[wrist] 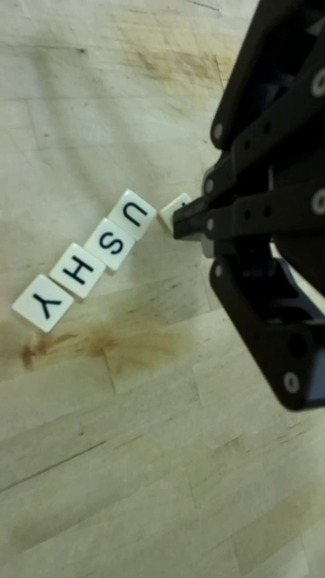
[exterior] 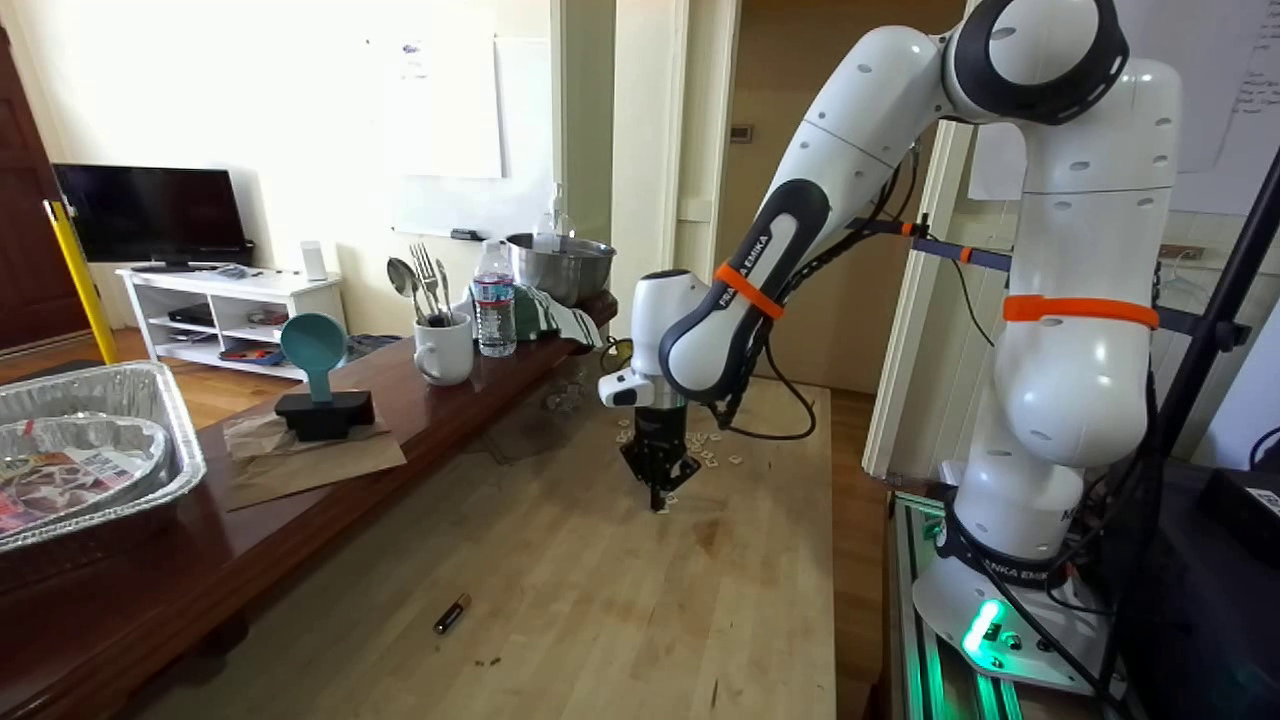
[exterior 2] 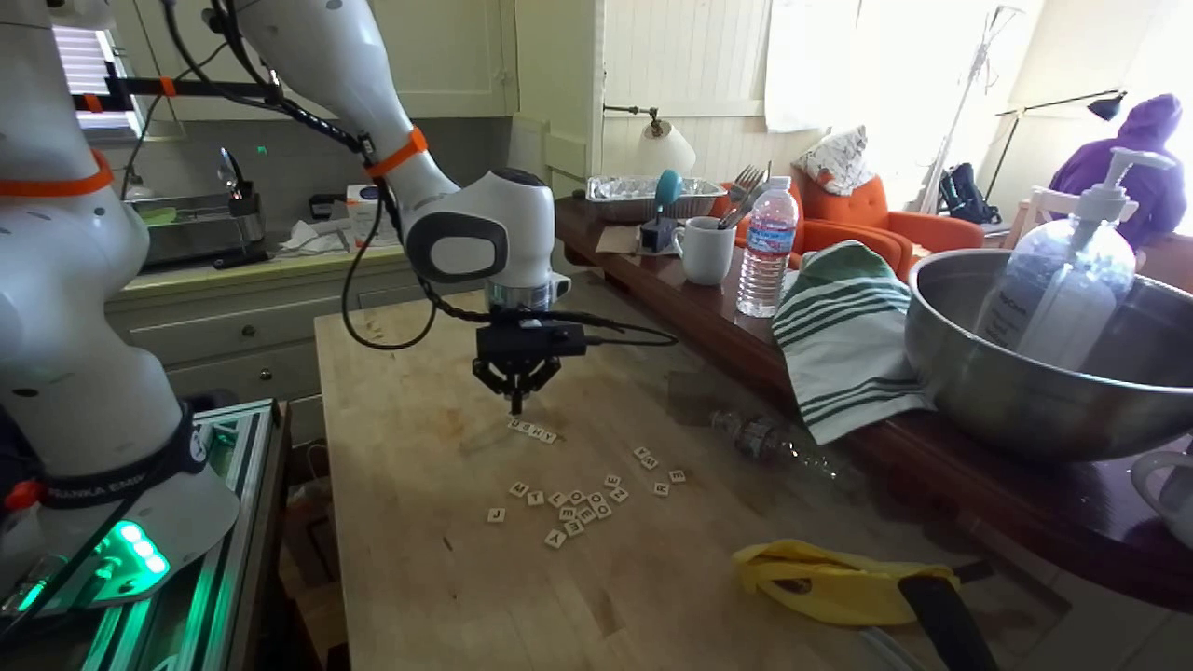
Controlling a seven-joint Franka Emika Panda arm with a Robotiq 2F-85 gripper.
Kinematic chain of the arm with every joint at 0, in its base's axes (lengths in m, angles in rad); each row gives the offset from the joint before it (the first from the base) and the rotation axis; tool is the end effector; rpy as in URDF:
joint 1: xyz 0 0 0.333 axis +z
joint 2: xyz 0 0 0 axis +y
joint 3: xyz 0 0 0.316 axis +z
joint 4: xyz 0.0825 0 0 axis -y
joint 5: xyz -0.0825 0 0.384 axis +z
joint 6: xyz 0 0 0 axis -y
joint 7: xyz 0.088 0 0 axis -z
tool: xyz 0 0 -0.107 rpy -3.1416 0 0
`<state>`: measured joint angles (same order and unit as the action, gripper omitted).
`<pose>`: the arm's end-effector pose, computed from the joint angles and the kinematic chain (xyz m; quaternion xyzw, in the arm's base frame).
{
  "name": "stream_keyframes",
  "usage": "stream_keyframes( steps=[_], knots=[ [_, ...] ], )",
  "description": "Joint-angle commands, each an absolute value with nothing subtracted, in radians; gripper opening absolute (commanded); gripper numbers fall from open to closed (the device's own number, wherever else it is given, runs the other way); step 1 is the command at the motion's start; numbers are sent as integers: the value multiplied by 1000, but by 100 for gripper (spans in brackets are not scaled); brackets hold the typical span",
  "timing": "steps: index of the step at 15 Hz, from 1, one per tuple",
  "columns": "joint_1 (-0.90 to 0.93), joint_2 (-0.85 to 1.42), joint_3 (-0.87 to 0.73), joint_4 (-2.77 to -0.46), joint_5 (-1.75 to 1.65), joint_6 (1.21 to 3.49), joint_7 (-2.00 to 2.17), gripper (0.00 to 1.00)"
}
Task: Replace the letter M with P in the pile of letters spelling MUSHY
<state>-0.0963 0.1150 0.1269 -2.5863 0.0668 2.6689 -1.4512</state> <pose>0.4409 0.0129 0.2158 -0.7577 -0.6521 -0.0023 0.0271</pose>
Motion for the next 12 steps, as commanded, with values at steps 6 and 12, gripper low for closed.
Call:
stream_keyframes(
  steps=[6,12],
  knots=[
    [-67,106,88,-2630,-1,2647,-1518,0],
    [-58,99,76,-2640,-53,2646,-1527,0]
  ],
)
